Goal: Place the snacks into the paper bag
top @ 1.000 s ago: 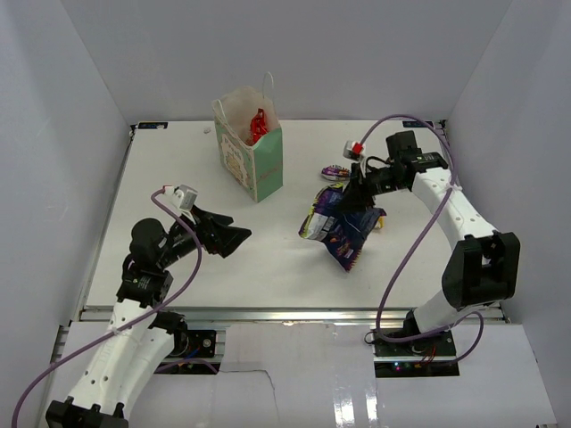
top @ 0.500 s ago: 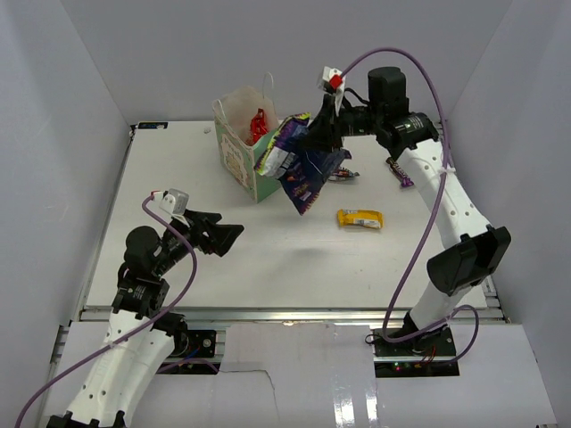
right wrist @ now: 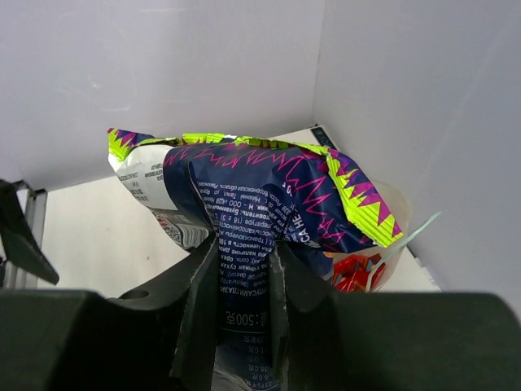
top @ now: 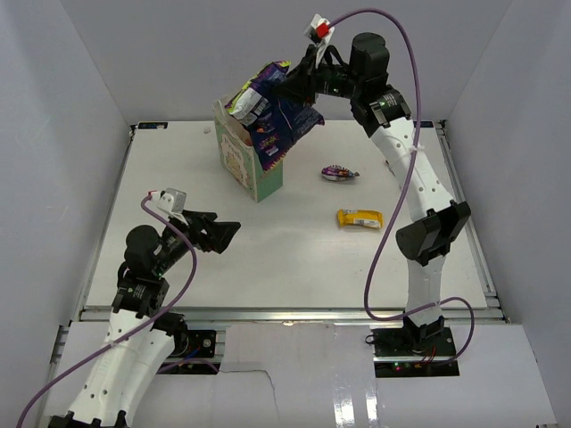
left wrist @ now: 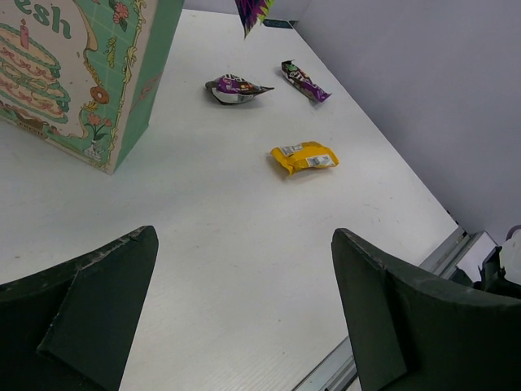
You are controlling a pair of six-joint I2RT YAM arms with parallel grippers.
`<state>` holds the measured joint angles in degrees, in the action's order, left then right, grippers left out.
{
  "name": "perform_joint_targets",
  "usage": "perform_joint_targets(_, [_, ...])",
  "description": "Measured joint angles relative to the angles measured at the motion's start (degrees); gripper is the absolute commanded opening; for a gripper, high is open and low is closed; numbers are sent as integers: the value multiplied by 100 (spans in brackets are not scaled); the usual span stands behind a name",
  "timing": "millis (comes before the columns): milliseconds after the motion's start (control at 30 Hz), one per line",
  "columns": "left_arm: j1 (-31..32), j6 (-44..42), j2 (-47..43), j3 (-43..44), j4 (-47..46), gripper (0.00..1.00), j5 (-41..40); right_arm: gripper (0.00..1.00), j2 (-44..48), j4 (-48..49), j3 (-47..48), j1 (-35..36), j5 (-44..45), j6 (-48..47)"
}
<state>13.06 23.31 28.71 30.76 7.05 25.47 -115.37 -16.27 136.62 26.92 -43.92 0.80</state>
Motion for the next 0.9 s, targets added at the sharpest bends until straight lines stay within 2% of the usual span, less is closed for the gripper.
perform_joint_targets(300, [-146,-2,48,0,9,98,0,8,-363,442,741,190,828,-122])
perform_joint_targets(567, [-240,-9,87,0,22,98,4,8,-699,730,1191,557,1777,-957])
perform_joint_targets(900, [-319,-20,85,0,24,98,87,8,-1285,1261,850,1132,3333,-2094])
